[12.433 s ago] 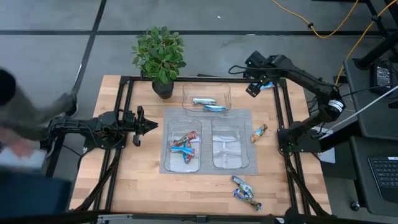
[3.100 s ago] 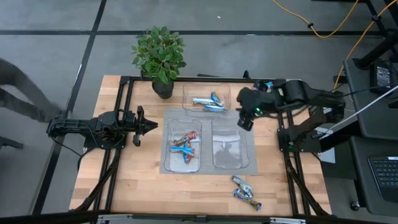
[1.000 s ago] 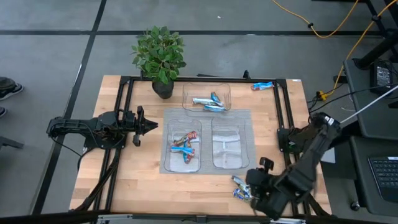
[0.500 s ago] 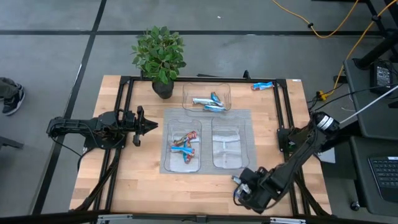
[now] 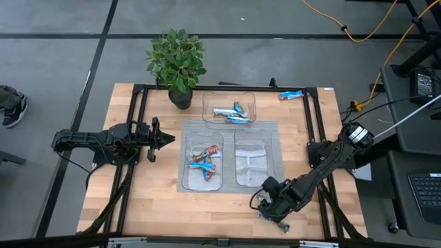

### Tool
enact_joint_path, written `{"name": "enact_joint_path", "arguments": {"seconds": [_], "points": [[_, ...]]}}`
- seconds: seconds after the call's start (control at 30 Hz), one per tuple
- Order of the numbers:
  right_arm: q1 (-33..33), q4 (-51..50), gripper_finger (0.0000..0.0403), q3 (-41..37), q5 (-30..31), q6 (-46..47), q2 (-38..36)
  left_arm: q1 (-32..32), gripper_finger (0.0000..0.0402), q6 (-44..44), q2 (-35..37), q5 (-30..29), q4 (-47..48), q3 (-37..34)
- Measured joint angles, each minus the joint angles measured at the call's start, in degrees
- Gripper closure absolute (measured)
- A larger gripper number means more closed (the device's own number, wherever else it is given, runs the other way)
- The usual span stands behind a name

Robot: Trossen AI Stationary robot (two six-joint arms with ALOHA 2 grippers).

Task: Pick and place Granola Bars by type
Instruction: Put the blue granola bar into the bottom right transparent bin

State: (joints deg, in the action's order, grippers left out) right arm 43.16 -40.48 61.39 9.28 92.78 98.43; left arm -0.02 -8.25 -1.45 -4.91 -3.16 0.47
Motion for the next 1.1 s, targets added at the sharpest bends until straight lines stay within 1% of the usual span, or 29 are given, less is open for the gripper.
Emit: {"name": "enact_joint_path", "arguments": {"seconds": [0.27, 0.53, 0.63, 0.8, 1.1], "points": [[-0.26, -0.10, 0.0079, -0.99, -0.41, -0.05, 0.95, 0.01, 0.0358, 0.00, 0.00, 0.00, 0.00, 0.00], [-0.31, 2.02, 0.0079, -0.88, -3.94, -2.94, 5.14, 0.00, 0.0363, 0.00, 0.01, 0.00, 0.00, 0.00], [-0.23, 1.72, 0.0089, -0.96, -4.37, -2.87, 5.25, -0.01, 0.0361, 0.00, 0.00, 0.01, 0.00, 0.00], [-0.31, 1.80, 0.0138, -0.96, -4.48, -2.70, 5.27, 0.01, 0.0358, 0.00, 0.02, 0.00, 0.00, 0.00], [-0.29, 1.78, 0.0264, 0.62, -5.51, -3.39, 5.25, -0.01, 0.0363, 0.00, 0.02, 0.00, 0.00, 0.00]]}}
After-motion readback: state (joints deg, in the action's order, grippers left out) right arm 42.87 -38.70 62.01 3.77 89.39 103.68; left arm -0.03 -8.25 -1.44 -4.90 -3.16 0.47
